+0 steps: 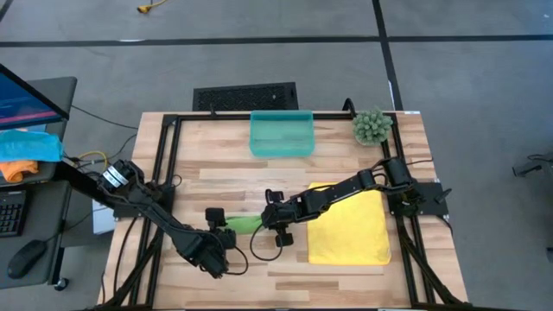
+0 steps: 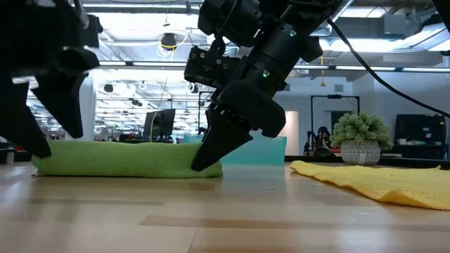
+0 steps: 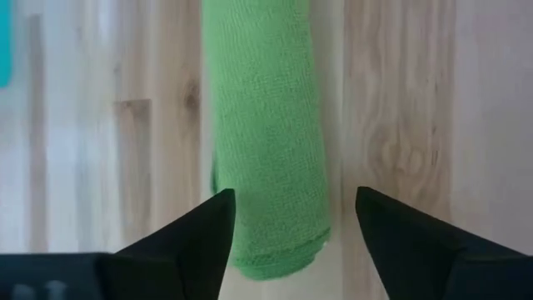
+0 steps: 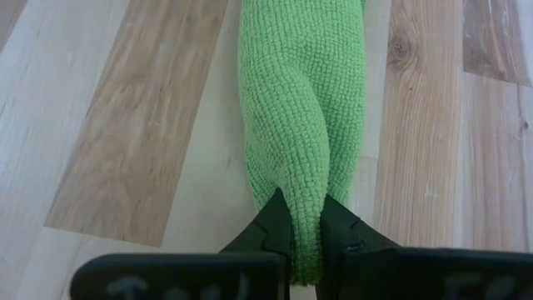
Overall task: Roll microfiber towels into tight, uniform cylinder then place into a basket
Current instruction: Put the green towel into the bin
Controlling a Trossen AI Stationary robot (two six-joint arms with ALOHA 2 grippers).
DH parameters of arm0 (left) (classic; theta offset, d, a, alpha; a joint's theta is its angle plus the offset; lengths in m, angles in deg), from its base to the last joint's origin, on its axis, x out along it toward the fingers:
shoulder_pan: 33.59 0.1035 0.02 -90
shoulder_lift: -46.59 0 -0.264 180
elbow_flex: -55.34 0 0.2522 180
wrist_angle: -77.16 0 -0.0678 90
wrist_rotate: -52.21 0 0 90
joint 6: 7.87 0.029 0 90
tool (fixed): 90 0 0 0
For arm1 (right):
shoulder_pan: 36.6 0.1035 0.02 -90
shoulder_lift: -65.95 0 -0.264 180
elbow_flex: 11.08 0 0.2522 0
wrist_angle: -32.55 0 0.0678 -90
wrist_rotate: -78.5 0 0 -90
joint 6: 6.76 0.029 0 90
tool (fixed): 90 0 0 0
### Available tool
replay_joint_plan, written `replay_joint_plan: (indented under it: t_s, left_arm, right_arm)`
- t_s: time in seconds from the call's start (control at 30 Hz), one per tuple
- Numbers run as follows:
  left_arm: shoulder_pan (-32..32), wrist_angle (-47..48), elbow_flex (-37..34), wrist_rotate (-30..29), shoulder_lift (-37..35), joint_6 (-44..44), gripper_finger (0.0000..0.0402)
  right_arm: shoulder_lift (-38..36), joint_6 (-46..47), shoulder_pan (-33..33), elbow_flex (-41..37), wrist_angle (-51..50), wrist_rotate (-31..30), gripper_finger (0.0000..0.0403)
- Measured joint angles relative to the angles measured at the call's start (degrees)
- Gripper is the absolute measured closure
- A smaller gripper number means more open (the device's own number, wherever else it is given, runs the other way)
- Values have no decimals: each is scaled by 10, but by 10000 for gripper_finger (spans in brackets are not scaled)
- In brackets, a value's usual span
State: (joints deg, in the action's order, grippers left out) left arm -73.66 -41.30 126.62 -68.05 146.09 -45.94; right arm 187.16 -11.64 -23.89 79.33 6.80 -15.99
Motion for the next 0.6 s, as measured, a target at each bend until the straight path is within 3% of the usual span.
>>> replay_joint_plan:
  t_s: [0.17, 0.37, 0.6]
  left_arm:
    - [3, -55, -47, 1, 0, 14, 170]
    - [16, -72, -80, -15, -3, -45, 198]
    - [22, -121, -105, -10, -4, -31, 297]
  right_arm:
    - [0, 0, 0, 0, 0, 1, 365]
    - [0, 0, 0, 0, 0, 1, 365]
    - [0, 0, 0, 0, 0, 1, 365]
